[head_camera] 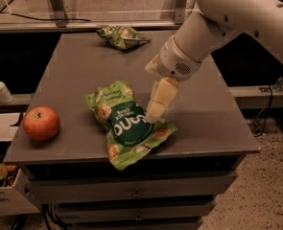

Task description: Move green rice chip bag near green jalapeno chip bag

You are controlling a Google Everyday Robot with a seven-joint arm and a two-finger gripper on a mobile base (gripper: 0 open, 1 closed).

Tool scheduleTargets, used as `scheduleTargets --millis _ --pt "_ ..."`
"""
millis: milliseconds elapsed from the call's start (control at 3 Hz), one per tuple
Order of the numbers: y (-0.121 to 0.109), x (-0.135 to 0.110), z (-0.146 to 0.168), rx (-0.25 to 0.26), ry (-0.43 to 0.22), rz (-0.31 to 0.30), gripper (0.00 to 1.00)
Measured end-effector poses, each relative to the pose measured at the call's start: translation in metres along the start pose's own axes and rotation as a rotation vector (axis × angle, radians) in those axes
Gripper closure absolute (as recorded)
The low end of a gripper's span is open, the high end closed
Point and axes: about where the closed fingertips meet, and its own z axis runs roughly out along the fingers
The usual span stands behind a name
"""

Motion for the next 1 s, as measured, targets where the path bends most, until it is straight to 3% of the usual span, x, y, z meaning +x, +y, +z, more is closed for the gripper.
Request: scheduleTargets --millis 1000 --pt "0.031 -0.013 0.031 0.005 -0.022 0.05 0.0"
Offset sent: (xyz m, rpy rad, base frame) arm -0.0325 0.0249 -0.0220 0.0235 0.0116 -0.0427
